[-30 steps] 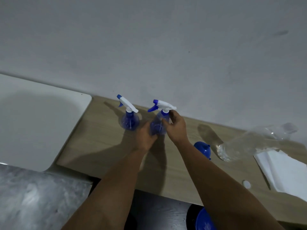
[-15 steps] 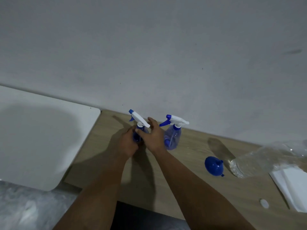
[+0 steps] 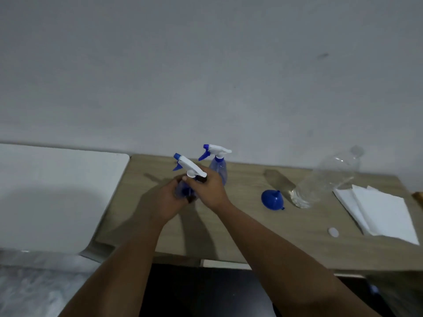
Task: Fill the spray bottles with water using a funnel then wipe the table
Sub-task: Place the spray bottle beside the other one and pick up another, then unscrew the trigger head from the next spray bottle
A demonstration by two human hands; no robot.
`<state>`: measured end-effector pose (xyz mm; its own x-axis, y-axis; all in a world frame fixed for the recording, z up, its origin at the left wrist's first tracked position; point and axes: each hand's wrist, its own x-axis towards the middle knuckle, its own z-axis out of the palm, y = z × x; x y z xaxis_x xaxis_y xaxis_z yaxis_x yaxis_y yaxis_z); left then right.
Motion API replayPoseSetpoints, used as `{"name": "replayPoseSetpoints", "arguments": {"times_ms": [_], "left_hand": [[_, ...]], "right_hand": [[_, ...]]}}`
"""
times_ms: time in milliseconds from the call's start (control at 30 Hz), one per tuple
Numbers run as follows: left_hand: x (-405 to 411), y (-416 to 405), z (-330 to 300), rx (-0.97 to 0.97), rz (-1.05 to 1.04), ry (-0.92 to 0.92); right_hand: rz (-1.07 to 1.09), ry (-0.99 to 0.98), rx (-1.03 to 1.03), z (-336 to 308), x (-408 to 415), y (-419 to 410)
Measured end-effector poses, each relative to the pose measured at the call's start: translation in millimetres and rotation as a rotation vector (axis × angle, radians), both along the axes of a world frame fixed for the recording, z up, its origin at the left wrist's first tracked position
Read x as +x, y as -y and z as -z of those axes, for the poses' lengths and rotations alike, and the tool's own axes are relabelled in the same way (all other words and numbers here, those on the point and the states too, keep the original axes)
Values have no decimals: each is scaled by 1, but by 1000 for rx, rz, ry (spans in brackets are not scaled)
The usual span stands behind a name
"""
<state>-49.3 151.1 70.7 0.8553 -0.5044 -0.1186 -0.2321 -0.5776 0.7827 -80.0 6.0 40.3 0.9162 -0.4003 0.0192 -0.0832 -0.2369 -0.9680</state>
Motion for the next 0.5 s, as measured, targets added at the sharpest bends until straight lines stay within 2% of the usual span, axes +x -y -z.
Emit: {"name": "replayPoseSetpoints", "arguments": {"times_ms": [67, 200, 333, 433, 500], "left_hand": [[-24, 18, -4, -70, 27, -71], [-69, 67, -4, -112, 112, -99], [-99, 132, 18, -27, 200, -70], [-110, 187, 78, 17, 215, -50], [-133, 211, 84, 72, 235, -39]], "right_hand": [[71, 32, 18, -8, -30, 14], [182, 12, 14, -11, -89, 63], [297, -22, -27, -7, -143, 120], [348, -58, -40, 4, -179, 157], [371, -81, -25, 15, -198, 174]]}}
